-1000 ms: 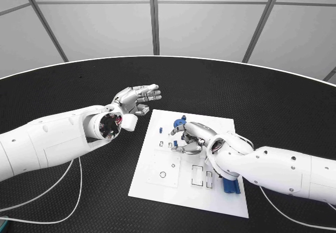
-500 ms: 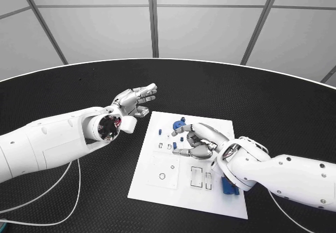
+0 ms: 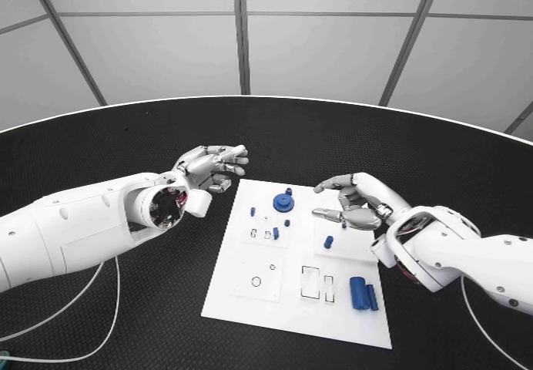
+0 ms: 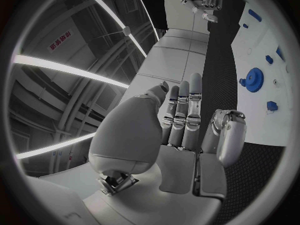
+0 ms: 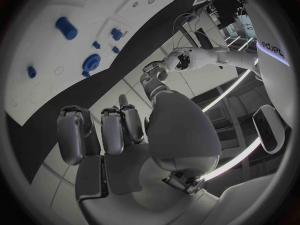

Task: Assemble the parts on the task board

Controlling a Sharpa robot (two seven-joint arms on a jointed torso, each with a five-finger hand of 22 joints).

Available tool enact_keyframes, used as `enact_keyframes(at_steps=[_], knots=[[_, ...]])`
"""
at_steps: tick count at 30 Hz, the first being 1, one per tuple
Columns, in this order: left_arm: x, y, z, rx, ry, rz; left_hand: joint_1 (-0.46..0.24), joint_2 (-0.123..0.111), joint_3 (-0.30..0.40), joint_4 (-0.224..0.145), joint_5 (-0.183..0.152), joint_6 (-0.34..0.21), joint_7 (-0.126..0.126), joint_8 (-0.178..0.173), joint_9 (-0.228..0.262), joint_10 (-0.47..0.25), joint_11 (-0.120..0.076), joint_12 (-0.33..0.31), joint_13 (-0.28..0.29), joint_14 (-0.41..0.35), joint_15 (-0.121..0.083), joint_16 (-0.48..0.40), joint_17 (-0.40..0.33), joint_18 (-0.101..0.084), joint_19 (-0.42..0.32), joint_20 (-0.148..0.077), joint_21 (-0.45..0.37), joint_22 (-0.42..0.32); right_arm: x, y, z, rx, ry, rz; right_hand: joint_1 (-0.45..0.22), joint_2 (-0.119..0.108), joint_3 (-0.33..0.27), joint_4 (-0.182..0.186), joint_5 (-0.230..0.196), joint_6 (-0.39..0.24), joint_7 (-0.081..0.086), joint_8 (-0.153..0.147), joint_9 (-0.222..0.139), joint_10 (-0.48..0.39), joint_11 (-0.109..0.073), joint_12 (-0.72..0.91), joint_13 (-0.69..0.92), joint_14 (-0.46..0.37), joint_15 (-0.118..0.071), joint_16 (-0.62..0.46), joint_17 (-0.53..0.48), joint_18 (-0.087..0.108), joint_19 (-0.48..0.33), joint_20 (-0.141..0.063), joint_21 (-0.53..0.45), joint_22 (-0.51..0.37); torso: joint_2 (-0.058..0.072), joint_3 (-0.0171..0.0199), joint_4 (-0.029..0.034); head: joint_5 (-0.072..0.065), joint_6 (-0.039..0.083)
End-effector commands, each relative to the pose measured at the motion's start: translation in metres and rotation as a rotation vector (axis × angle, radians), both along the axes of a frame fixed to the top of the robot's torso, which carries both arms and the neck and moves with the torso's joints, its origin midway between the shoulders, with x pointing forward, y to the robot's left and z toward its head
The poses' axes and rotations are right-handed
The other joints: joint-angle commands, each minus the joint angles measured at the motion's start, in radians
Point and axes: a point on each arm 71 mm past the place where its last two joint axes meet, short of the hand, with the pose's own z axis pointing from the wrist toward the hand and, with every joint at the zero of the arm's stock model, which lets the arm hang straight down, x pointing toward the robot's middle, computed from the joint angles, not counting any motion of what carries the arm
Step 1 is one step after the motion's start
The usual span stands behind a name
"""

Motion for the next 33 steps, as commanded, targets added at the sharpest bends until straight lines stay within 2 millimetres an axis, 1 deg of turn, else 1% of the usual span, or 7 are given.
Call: enact_keyframes(at_steps=[1, 5, 6, 7, 11, 12, 33], knots=[[-0.001, 0.0, -0.002, 0.031, 0.009, -0.018, -0.016, 0.01, 0.005, 0.003, 0.002, 0.039, -0.055, 0.11, 0.074, 0.096, -0.058, 0.116, 0.065, 0.104, -0.057, 0.179, 0.095, -0.007, 0.106, 0.005, -0.002, 0.263, 0.003, -0.026, 0.003, 0.003, 0.005, -0.066, 0.008, 0.0, 0.0, 0.005, 0.005, 0.01, 0.0, 0.007, 0.001, 0.0, -0.002, -0.002, 0.068, 0.06, -0.003, -0.005, 0.075, 0.017, 0.043, -0.005, -0.004, 0.159, -0.006, 0.0032, 0.0012, -0.005, -0.002], [-0.004, 0.0, -0.005, 0.087, 0.012, -0.066, -0.047, 0.003, 0.014, 0.02, 0.003, -0.004, -0.086, 0.266, 0.197, 0.126, -0.091, 0.301, 0.203, 0.203, -0.09, 0.559, 0.484, -0.007, 0.106, 0.004, -0.002, 0.263, 0.004, -0.046, 0.005, -0.001, 0.008, -0.112, 0.009, 0.0, -0.001, 0.006, 0.006, 0.012, 0.0, 0.009, 0.002, 0.001, -0.002, -0.001, 0.069, 0.059, -0.003, -0.006, 0.075, 0.017, 0.043, -0.005, -0.004, 0.159, -0.011, 0.0061, 0.0024, -0.009, -0.007], [-0.005, 0.0, -0.006, 0.104, 0.009, -0.08, -0.065, 0.061, 0.1, 0.059, 0.055, -0.163, -0.19, 0.66, 0.521, 0.055, -0.136, 0.704, 0.514, 0.187, -0.133, 0.912, 0.725, -0.007, 0.106, 0.037, -0.002, 0.263, 0.004, -0.049, 0.005, -0.002, 0.009, -0.121, 0.009, 0.0, -0.001, 0.006, 0.006, 0.013, 0.0, 0.009, 0.002, 0.001, -0.002, -0.001, 0.069, 0.06, -0.003, -0.006, 0.075, 0.017, 0.043, -0.005, -0.004, 0.159, -0.012, 0.0069, 0.003, -0.011, -0.009], [-0.006, -0.001, -0.007, 0.128, 0.004, -0.098, -0.095, -0.003, 0.073, 0.071, 0.02, -0.218, -0.145, 0.63, 0.513, 0.028, -0.136, 0.71, 0.555, 0.186, -0.138, 0.904, 0.766, -0.007, 0.106, -0.284, -0.002, 0.263, 0.003, -0.054, 0.005, -0.003, 0.01, -0.13, 0.009, 0.0, -0.001, 0.006, 0.007, 0.014, 0.0, 0.01, 0.002, 0.001, -0.002, -0.001, 0.069, 0.06, -0.003, -0.006, 0.075, 0.017, 0.044, -0.005, -0.004, 0.159, -0.013, 0.0072, 0.0027, -0.013, -0.009], [-0.01, -0.002, -0.009, 0.229, -0.032, -0.157, -0.118, -0.061, 0.097, 0.022, -0.004, -0.251, -0.102, 0.613, 0.516, -0.012, -0.107, 0.781, 0.655, 0.221, -0.104, 0.897, 0.893, -0.007, 0.106, -0.078, -0.002, 0.263, 0.002, -0.066, 0.006, -0.008, 0.012, -0.158, 0.009, -0.001, -0.002, 0.007, 0.008, 0.016, 0.0, 0.011, 0.002, 0.002, -0.002, 0.0, 0.069, 0.06, -0.003, -0.005, 0.075, 0.017, 0.044, -0.005, -0.004, 0.16, -0.02, 0.0099, 0.0036, -0.023, -0.013], [-0.011, -0.002, -0.01, 0.262, -0.047, -0.173, -0.1, -0.07, 0.112, 0.012, 0.001, -0.271, -0.096, 0.591, 0.506, -0.04, -0.103, 0.768, 0.634, 0.208, -0.1, 0.89, 0.862, 0.103, -1.465, 0.021, -1.573, -1.308, 0.002, -0.068, 0.006, -0.01, 0.014, -0.164, 0.009, -0.001, -0.002, 0.008, 0.008, 0.017, 0.0, 0.012, 0.002, 0.004, -0.002, 0.001, 0.07, 0.06, -0.003, -0.006, 0.075, 0.017, 0.044, -0.005, -0.003, 0.16, -0.02, 0.01, 0.0037, -0.024, -0.014], [-0.035, -0.025, -0.017, 0.96, -0.431, -0.288, -0.124, -0.243, 0.202, -0.029, -0.003, -0.329, 0.014, 0.273, 0.289, -0.28, 0.001, 0.55, 0.381, 0.388, -0.009, 0.99, 1.216, 0.176, -1.465, 0.006, -1.573, -1.308, 0.003, -0.09, 0.004, -0.028, 0.028, -0.215, 0.013, 0.002, 0.0, 0.011, 0.016, 0.025, 0.0, 0.018, 0.001, 0.008, -0.003, 0.003, 0.071, 0.06, -0.004, -0.007, 0.074, 0.016, 0.046, -0.006, -0.001, 0.163, -0.042, 0.0201, 0.0112, -0.077, -0.054]])
